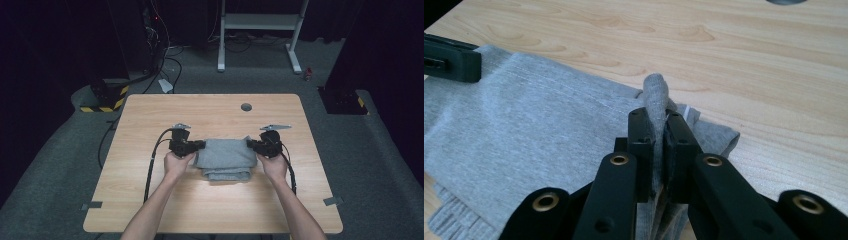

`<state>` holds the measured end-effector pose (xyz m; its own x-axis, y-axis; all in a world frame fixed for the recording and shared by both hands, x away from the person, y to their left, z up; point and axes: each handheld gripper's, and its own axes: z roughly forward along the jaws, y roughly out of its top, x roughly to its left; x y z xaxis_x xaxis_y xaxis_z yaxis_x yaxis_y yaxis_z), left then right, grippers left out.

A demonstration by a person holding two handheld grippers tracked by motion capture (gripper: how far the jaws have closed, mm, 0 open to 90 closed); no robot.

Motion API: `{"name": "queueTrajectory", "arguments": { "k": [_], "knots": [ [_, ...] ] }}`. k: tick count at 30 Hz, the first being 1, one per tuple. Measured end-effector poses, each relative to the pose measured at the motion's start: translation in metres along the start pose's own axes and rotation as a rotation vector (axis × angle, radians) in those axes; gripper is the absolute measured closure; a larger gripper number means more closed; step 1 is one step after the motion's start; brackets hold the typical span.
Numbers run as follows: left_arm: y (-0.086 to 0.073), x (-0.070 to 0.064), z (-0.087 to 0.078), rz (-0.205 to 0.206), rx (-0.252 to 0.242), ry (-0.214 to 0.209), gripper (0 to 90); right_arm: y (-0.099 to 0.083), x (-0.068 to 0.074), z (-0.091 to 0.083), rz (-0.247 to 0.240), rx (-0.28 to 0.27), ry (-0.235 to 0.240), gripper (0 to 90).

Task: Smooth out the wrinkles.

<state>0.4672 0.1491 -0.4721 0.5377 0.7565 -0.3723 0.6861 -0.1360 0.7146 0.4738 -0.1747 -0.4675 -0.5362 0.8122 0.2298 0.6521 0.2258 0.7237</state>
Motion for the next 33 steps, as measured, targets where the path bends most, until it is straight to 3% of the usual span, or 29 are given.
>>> {"name": "queueTrajectory", "arguments": {
  "k": [7,16,21,24,25,26,27,29,31,33],
  "knots": [
    [-0.002,-0.004,-0.007,0.01,-0.019,-0.001,80.5,-0.002,0.005,-0.009,-0.009,-0.026,0.014,84.4],
    [-0.003,-0.002,-0.011,0.007,-0.01,0.008,75.9,-0.001,0.006,-0.008,-0.024,-0.027,0.022,84.3],
    [-0.004,-0.002,-0.01,0.015,0.014,0.009,89.3,-0.001,0.005,-0.007,-0.022,-0.024,0.028,84.4],
    [-0.004,-0.003,-0.009,0.014,0.014,0.006,89.7,-0.001,0.007,-0.007,-0.019,-0.017,0.027,84.5],
    [-0.004,-0.003,-0.008,0.023,0.016,0.025,89.7,-0.001,0.006,-0.007,-0.028,-0.02,0.028,84.5],
    [-0.005,-0.002,-0.008,0.018,0.015,0.034,89.0,-0.001,0.006,-0.007,-0.027,-0.019,0.029,84.4],
    [-0.004,-0.001,-0.007,0.001,0.019,0.027,74.5,-0.001,0.006,-0.007,-0.026,-0.019,0.03,84.4],
    [-0.005,0.002,-0.004,-0.032,0.047,0.023,64.7,-0.001,0.006,-0.006,-0.029,-0.021,0.029,84.4],
    [-0.006,0.003,0.0,-0.033,0.073,0.031,61.5,-0.001,0.006,-0.006,-0.021,-0.02,0.03,84.4],
    [-0.007,0.004,0.004,-0.033,0.083,0.027,64.5,-0.001,0.006,-0.005,-0.022,-0.014,0.03,84.4]
  ]
}}
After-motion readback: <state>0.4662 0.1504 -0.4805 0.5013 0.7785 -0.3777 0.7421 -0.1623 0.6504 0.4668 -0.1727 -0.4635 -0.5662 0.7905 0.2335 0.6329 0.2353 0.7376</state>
